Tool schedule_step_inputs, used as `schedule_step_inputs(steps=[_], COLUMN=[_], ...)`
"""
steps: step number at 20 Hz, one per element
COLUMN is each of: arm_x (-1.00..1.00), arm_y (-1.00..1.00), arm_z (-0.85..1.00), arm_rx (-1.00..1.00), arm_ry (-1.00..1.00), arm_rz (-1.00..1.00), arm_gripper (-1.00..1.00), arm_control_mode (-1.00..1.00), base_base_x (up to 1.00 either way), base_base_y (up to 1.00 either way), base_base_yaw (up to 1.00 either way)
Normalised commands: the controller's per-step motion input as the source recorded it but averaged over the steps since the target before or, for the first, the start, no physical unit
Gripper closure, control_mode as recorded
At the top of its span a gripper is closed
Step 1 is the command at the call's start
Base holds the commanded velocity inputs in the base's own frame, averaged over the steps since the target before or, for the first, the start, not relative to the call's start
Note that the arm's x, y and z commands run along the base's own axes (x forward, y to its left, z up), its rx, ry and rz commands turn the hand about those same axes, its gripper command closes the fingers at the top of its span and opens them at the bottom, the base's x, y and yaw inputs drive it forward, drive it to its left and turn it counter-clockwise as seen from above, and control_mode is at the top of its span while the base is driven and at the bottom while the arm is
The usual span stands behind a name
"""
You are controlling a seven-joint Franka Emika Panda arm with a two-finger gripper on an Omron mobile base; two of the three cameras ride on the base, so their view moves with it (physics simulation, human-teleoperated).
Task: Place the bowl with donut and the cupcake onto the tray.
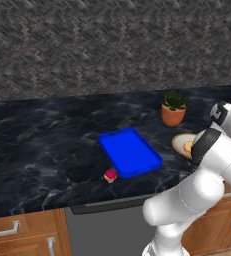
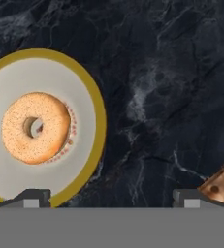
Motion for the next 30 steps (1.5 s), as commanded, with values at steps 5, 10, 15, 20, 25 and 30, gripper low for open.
schedule_step_inputs(steps=[5,10,15,20,25,30], arm_x=[0.14,0.27,0.22,0.27,0.18,0.05], arm_y=[-0.04,0.00,0.00,-0.03,-0.13,-0.33], arm_z=[-0.20,-0.18,-0.12,-0.23,-0.26,-0.03], arm_rx=[0.06,0.02,0.00,0.00,0.02,0.02], arm_ry=[0.00,0.00,0.00,0.00,0.00,0.00], arm_rz=[0.00,0.00,0.00,0.00,0.00,0.00], arm_gripper=[-1.00,-1.00,-1.00,-1.00,-1.00,-1.00], arm_control_mode=[-1.00,-1.00,-1.00,-1.00,-1.00,-1.00], base_base_x=[0.00,0.00,0.00,0.00,0.00,0.00], base_base_y=[0.00,0.00,0.00,0.00,0.00,0.00], base_base_yaw=[0.00,0.00,0.00,0.00,0.00,0.00])
